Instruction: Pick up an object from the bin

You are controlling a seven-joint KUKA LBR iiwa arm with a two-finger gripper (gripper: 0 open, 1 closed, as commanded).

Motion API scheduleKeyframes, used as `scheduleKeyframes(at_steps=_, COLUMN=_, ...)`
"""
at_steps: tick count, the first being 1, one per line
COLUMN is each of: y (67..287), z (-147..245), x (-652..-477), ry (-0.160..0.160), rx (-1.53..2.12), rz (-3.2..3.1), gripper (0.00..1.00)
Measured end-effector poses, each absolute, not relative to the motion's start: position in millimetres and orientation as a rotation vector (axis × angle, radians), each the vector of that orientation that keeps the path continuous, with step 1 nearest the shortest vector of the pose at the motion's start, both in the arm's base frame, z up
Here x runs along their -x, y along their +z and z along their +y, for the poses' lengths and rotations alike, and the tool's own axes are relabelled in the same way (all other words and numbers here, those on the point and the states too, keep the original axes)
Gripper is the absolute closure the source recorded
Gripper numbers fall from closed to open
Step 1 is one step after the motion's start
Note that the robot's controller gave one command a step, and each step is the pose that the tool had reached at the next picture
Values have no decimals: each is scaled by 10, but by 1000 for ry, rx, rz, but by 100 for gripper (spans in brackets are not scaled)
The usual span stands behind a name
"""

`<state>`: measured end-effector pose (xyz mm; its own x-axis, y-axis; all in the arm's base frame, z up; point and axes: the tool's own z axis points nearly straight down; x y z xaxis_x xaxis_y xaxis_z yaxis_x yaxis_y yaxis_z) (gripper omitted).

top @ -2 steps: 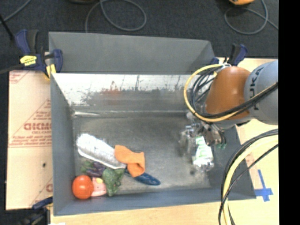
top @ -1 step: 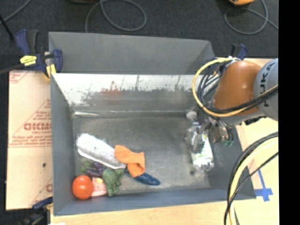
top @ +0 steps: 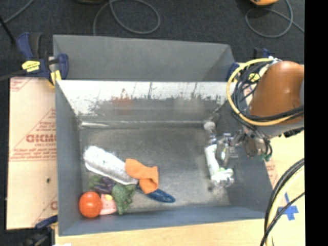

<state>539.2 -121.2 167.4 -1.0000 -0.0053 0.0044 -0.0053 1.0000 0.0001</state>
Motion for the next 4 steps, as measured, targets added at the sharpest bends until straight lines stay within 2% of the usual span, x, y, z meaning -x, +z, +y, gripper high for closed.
scheduleKeyframes(at_steps=1, y=1922, z=-1145, x=-5430, ry=7, rx=-49, rz=-3150, gripper=100)
scheduleKeyframes(at_steps=2, y=1508, z=-807, x=-5451, ry=3, rx=-311, rz=-3129, gripper=100)
scheduleKeyframes(at_steps=3, y=1361, z=-622, x=-5421, ry=5, rx=-775, rz=-3045, gripper=100)
scheduleKeyframes(at_steps=4, y=1253, z=-467, x=-5325, ry=4, rx=-653, rz=-3077, gripper=0)
